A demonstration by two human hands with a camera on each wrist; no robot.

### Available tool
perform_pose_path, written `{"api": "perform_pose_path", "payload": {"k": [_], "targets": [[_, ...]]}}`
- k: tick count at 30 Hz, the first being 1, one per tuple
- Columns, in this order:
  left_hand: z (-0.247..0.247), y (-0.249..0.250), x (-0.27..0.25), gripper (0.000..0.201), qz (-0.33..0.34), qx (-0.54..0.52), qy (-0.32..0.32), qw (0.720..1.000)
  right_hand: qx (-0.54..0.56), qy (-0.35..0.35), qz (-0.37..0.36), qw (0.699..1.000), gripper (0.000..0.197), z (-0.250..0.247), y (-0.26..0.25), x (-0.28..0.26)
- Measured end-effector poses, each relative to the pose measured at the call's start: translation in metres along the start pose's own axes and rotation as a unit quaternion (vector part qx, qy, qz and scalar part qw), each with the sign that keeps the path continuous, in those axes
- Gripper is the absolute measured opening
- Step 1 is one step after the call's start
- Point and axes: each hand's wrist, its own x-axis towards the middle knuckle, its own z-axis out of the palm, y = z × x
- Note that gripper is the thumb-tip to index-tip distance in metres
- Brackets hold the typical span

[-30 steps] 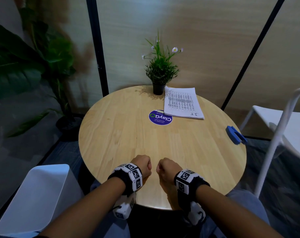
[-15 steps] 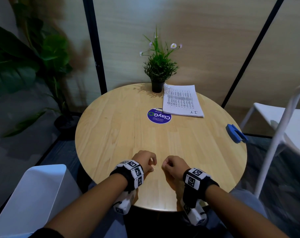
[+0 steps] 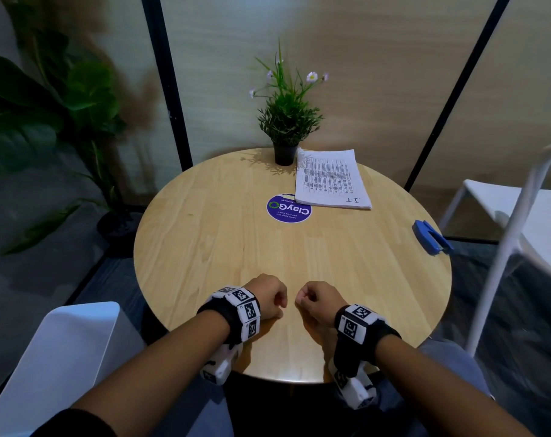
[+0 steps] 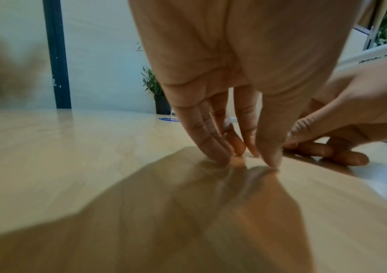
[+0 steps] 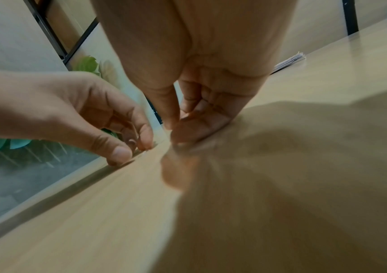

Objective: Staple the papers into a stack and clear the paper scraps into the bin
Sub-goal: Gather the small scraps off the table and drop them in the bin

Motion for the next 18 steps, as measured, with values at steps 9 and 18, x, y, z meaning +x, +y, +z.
{"api": "perform_pose_path", "payload": {"k": [9,18], "targets": [[0.0009,0.0049,0.0026,0.018,-0.015,0.016,-0.001,1.000,-0.008,-0.001,0.004,1.000,0.012,0.0010,-0.0027,-0.0024],[0.0065,0.0067,0.0043,0.011,-0.058,-0.009,0.017,0.998,-0.014,0.003,0.005,1.000,0.024,0.0020,-0.0035,-0.0041]]}}
